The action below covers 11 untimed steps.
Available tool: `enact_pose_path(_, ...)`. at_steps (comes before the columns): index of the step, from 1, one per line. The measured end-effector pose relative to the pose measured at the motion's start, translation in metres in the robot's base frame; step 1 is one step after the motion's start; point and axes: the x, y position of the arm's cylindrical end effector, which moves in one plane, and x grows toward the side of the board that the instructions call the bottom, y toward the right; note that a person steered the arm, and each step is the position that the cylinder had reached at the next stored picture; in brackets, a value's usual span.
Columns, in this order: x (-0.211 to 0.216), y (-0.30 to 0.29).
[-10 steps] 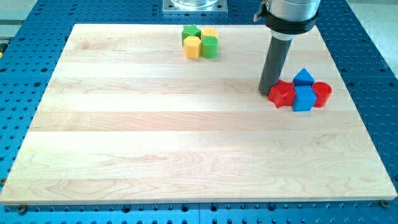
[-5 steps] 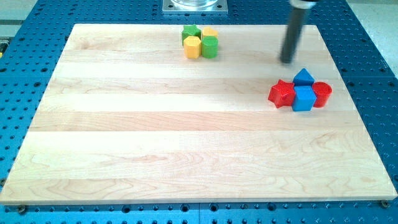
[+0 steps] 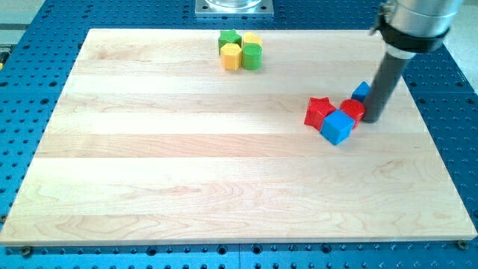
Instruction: Separate the red blocks from the blue blocks
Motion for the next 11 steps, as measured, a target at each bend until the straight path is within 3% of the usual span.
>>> enact_pose_path(3, 0.011, -0.153)
enact_pose_path(5, 0.011, -0.150)
enact_pose_path(8, 0.071, -0.090)
enact_pose_path(9, 0.068, -0.064)
enact_pose_path(10, 0.033, -0.030)
enact_pose_path(11, 0.058, -0.056)
